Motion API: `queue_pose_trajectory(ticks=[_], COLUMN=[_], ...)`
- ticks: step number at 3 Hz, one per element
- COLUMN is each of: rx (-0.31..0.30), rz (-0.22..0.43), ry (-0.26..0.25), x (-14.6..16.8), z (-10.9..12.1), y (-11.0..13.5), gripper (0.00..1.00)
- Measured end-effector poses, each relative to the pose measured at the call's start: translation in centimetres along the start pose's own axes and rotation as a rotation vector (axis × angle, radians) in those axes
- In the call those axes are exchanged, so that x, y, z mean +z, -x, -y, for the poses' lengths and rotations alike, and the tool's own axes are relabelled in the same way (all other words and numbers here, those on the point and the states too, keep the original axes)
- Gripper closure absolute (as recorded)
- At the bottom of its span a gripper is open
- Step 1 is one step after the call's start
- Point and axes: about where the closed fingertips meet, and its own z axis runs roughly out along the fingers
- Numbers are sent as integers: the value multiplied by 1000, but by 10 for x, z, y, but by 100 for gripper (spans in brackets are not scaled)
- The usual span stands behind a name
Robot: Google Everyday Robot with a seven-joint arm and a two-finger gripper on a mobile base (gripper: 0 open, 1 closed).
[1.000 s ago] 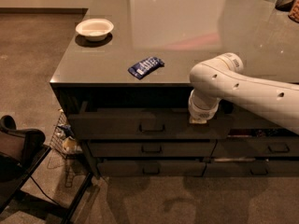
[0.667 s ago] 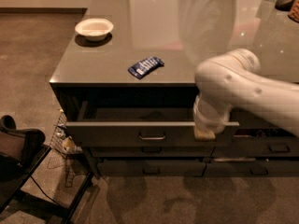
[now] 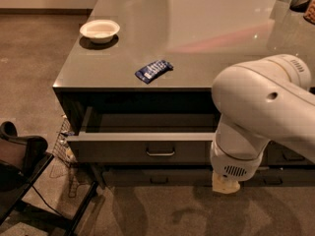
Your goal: Open top drawer
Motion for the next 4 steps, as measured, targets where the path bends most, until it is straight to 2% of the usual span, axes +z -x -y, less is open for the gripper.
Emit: queue_pose_trajectory(ticks=[1, 2, 3, 4], rx=[-53, -160, -263, -344], rz=[32, 100, 166, 205], ry=[-20, -88, -151, -204], x=[14, 33, 49, 57], z=[18, 73, 142, 224], y=[10, 41, 71, 101], gripper=[59, 36, 13, 3])
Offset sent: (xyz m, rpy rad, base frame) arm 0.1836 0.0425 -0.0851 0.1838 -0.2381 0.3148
